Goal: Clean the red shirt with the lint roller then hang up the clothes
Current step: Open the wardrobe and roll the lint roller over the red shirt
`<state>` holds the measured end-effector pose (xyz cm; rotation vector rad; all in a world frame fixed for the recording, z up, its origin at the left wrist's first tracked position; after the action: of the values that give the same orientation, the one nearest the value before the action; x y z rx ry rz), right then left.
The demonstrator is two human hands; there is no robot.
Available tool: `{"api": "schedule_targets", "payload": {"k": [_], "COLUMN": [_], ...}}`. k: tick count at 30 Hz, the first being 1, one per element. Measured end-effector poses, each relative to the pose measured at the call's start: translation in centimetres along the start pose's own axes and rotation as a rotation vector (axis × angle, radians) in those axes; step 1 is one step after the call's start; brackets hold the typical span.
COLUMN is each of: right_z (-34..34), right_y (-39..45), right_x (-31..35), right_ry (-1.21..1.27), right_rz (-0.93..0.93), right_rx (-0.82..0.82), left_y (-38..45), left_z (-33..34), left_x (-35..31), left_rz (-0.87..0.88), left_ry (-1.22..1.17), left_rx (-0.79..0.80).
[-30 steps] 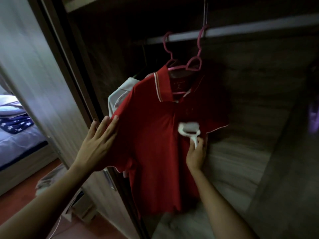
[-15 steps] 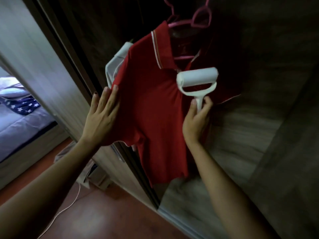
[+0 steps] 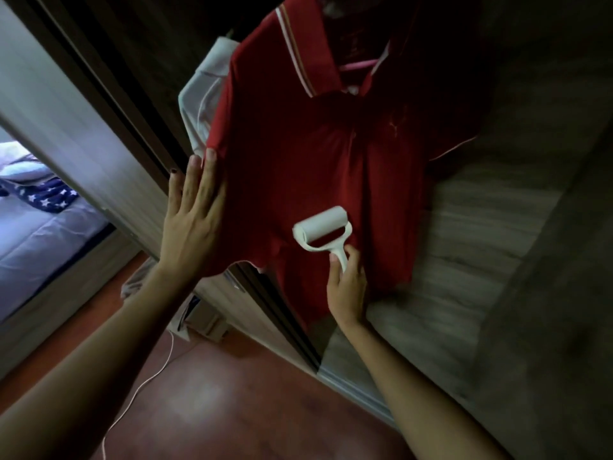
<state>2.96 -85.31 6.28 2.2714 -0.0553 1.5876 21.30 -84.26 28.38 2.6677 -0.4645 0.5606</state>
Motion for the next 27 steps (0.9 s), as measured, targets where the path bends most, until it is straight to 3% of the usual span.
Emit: {"api": "schedule_targets", "payload": {"k": [4,9,15,17,23,25,27], "right_z": [1.5,3.4,1.1,0.9,1.6,-0.3,-2.9], "right_y": [-0.2,-3.5,-3.4,-2.7,-3.1,-3.1,-2.1], "right_x": [-0.7,-7.4,-4.9,-4.0,-6.4,-5.9,-3.4], "right_ry": [-0.007,-0.371,-0.251,-0.224,-0.35,-0.306,-0.171], "right_rz": [0.042,0.32,0.165,0.152,0.313,0.256,0.06], "right_rx": [0.067,0.399,0.159,0.146,0.436,0.315,0.114], "left_y": [-0.1,-0.6,-0.6,-0.5,-0.1,0.0,0.1], "left_z": [-0.1,-0.6,-0.8,-0.8,-0.8,-0.8,-0.8], "left_x": [-0.5,-0.8,-0.8,-1.0,-0.8,-0.6,-0.5], "left_rz": [-0.002,-0.005,-0.012,-0.01,-0.027,-0.044,-0.053], "left_ry": [-0.019,-0.033,-0.042,-0.055,-0.111,-0.133,-0.144], "left_rx": [-0.012,-0.022,-0.059,-0.057,0.032,0.051,0.074]}}
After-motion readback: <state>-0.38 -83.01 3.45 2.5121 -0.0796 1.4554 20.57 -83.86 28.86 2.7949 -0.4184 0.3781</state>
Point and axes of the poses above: each hand's wrist, its own y-axis towards the middle knuckle, its own z-axis out of the palm, x = y × z, the point moved 6 cm from there along y, towards the middle knuckle, and after that the axes turned 15 degrees about x, right-handed, at the moved point
